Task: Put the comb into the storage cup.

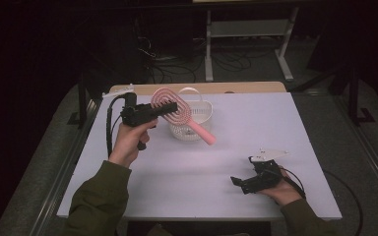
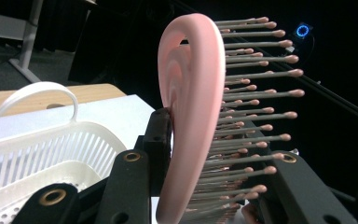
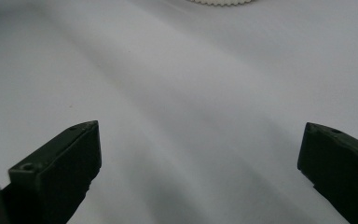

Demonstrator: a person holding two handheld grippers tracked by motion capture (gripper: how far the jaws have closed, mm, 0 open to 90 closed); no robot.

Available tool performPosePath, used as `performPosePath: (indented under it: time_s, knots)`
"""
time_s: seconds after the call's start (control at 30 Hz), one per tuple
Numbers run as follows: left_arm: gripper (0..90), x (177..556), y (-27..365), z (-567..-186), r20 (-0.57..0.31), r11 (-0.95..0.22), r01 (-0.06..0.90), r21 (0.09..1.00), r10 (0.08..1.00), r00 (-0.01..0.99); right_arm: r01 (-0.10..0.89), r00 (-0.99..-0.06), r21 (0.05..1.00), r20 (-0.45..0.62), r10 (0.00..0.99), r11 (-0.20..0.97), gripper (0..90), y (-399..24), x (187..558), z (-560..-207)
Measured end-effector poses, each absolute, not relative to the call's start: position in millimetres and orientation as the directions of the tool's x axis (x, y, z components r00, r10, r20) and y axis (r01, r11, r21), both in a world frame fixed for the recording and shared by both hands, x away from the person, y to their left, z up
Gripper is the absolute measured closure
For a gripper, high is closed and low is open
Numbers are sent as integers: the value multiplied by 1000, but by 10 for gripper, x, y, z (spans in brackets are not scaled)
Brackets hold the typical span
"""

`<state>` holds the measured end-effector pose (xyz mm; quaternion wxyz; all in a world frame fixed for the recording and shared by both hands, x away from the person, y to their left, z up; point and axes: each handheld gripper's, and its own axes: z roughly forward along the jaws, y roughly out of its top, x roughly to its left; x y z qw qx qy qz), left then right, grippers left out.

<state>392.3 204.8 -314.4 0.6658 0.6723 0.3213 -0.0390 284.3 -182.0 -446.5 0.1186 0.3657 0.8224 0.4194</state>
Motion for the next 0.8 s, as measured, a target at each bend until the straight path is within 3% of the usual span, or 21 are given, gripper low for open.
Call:
performPosePath:
  time_s: [0.8]
  knots:
    - [643, 4175, 2091, -3003, -459, 124, 452, 883, 426, 779, 504, -703, 776, 113, 702, 379, 0, -1816, 2837, -4457]
